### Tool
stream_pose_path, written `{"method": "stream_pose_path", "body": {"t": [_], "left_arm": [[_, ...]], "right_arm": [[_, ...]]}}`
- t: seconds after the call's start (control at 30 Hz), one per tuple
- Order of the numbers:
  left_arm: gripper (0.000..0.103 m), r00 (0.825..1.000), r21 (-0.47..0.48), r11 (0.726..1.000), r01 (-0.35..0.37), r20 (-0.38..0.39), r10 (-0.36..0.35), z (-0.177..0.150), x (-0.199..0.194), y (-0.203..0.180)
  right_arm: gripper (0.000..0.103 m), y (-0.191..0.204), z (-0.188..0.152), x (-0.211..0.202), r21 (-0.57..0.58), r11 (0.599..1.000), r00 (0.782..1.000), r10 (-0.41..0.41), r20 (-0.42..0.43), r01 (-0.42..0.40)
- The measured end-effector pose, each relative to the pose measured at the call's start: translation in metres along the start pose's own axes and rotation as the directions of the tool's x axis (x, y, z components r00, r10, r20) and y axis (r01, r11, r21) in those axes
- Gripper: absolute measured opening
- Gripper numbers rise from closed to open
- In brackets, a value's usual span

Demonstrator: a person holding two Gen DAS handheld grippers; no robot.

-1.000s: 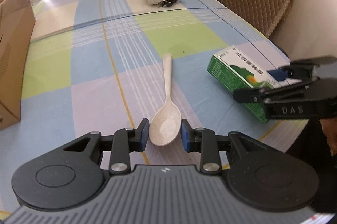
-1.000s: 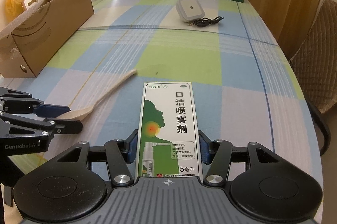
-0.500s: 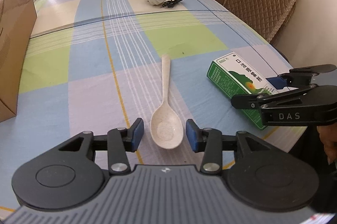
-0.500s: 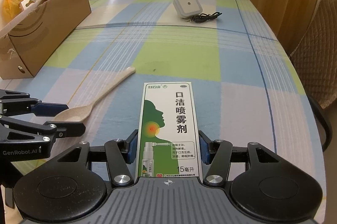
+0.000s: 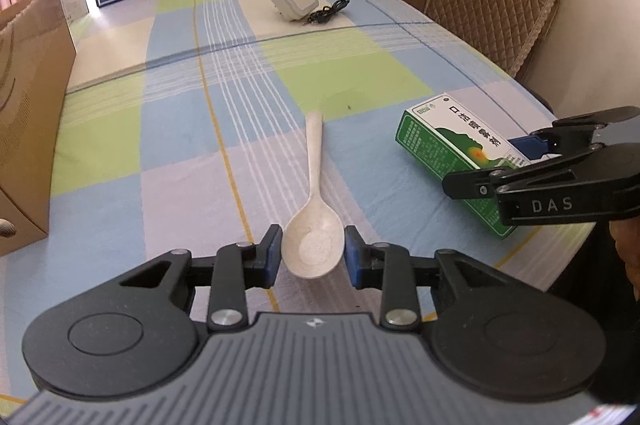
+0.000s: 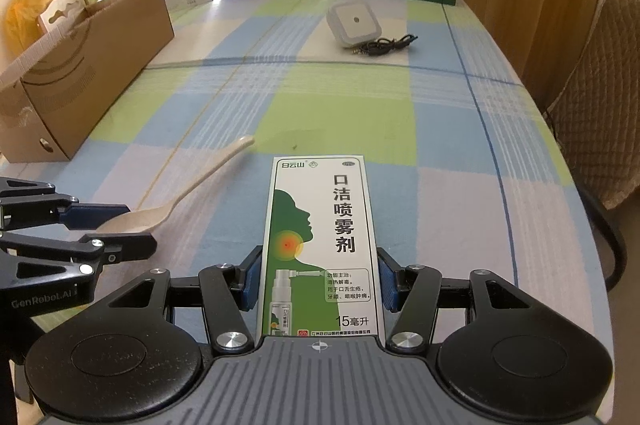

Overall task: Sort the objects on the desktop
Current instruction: 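Carry the spoon and spray box over the cardboard box with both tools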

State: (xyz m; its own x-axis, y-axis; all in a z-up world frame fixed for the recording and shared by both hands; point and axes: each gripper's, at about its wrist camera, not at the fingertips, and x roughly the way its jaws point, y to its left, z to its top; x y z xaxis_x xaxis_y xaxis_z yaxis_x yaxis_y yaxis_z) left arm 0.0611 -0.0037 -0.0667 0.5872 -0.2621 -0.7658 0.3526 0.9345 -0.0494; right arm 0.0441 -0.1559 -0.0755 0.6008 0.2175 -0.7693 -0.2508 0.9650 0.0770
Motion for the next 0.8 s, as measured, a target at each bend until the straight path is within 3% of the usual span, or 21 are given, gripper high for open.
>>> {"method": "stream_pose_path", "body": {"t": [0.8], "left_arm": [[0.027,0.991,-0.031,0.999,-0.035,0.124,0.038,0.004,-0.068,0.004]], "right_arm": [[0.053,0.037,0.019,-0.045,-0.027,1.0,0.997,0.012,0.072,-0.01]]}}
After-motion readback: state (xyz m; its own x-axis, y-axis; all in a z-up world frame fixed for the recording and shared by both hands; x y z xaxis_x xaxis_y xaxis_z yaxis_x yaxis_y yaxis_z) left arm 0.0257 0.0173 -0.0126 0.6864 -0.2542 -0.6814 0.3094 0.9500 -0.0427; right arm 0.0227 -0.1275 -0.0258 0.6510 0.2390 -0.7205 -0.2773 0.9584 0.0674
